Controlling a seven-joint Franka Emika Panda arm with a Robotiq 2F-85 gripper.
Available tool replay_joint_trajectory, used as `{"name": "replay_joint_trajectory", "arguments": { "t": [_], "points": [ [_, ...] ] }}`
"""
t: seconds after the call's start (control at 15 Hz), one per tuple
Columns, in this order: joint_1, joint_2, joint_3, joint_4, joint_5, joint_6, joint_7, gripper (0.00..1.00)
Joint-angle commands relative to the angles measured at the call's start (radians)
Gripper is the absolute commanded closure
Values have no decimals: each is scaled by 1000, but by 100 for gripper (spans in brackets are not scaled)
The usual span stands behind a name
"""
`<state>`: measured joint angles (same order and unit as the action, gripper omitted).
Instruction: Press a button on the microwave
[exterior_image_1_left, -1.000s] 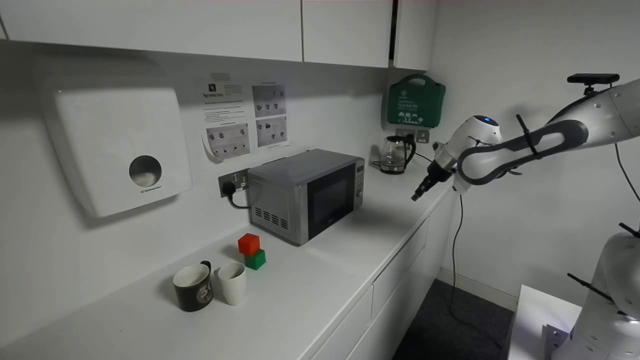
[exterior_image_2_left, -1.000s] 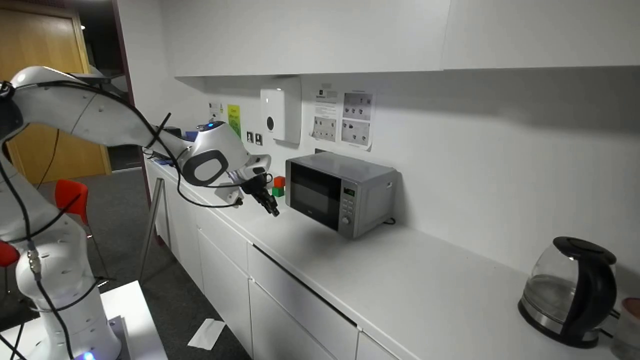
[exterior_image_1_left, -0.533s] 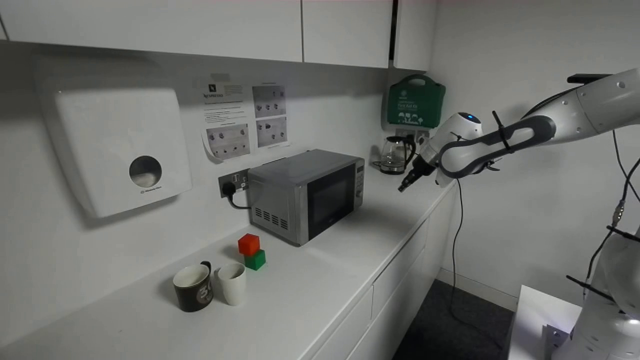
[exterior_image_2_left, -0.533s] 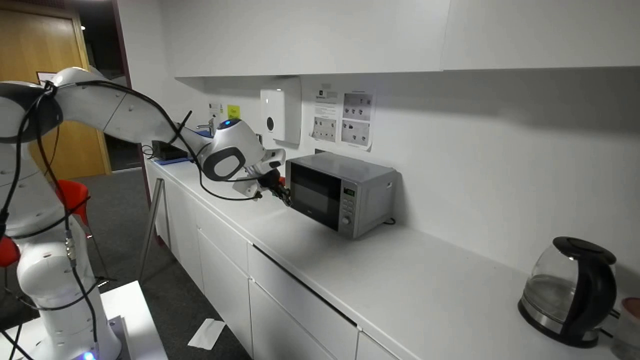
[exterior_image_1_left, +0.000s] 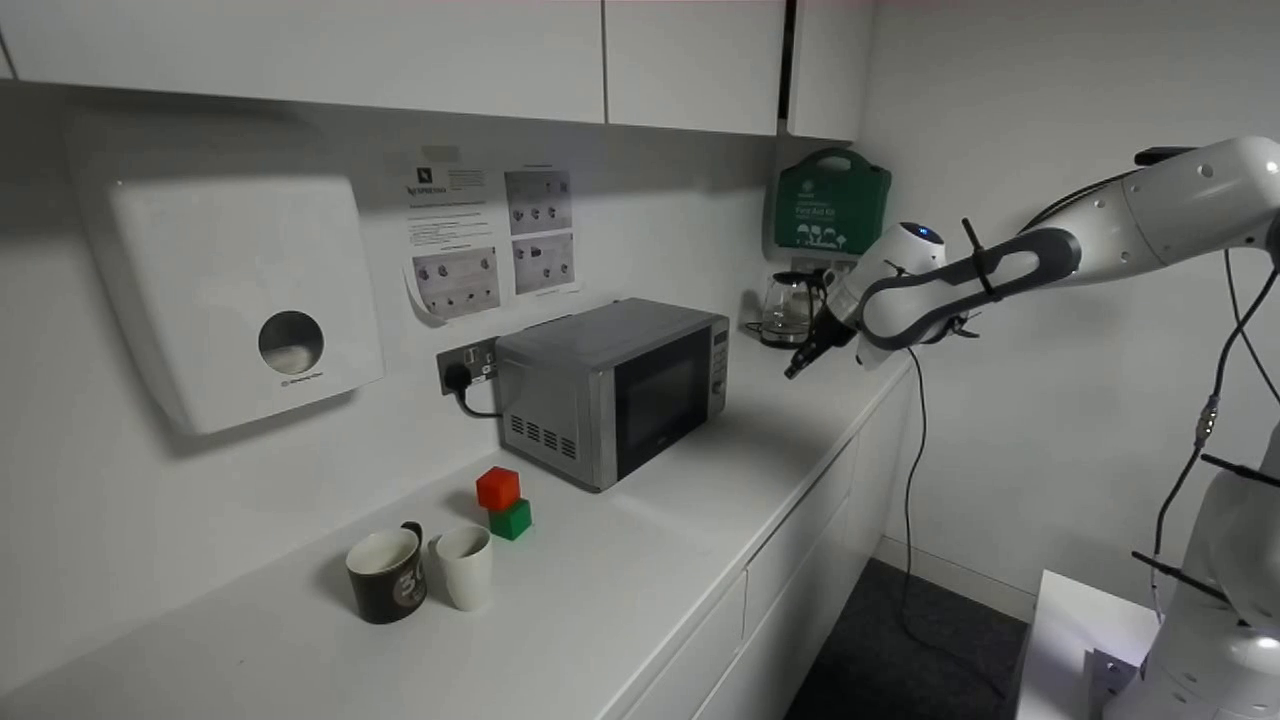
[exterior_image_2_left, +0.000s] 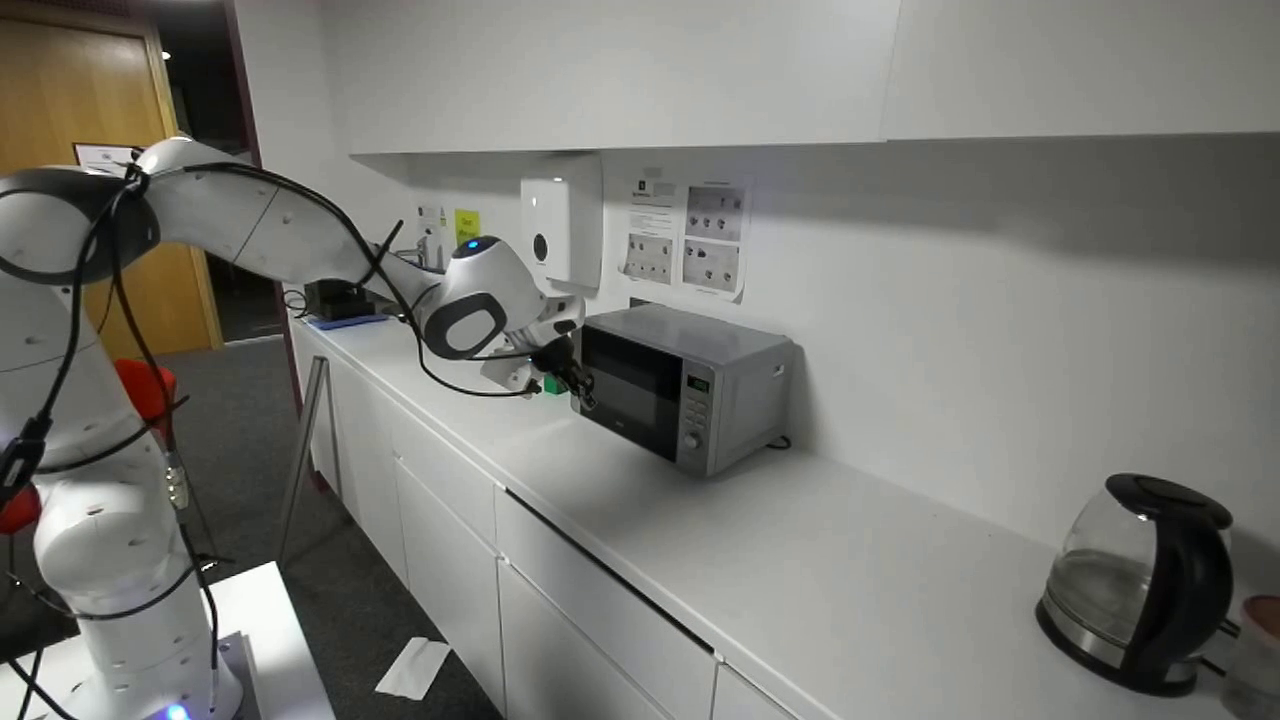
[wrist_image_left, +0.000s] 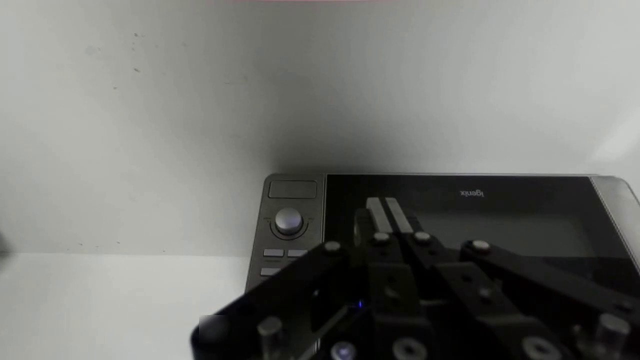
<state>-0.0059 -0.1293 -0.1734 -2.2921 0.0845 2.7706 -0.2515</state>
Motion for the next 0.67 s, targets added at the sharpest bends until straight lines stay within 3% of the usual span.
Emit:
{"name": "replay_joint_trajectory", "arguments": {
  "t": [0.0, 0.6],
  "points": [
    [-18, 0, 18, 0, 1, -1, 1, 99],
    [-19, 13, 18, 7, 3, 3, 1, 100]
  ]
}}
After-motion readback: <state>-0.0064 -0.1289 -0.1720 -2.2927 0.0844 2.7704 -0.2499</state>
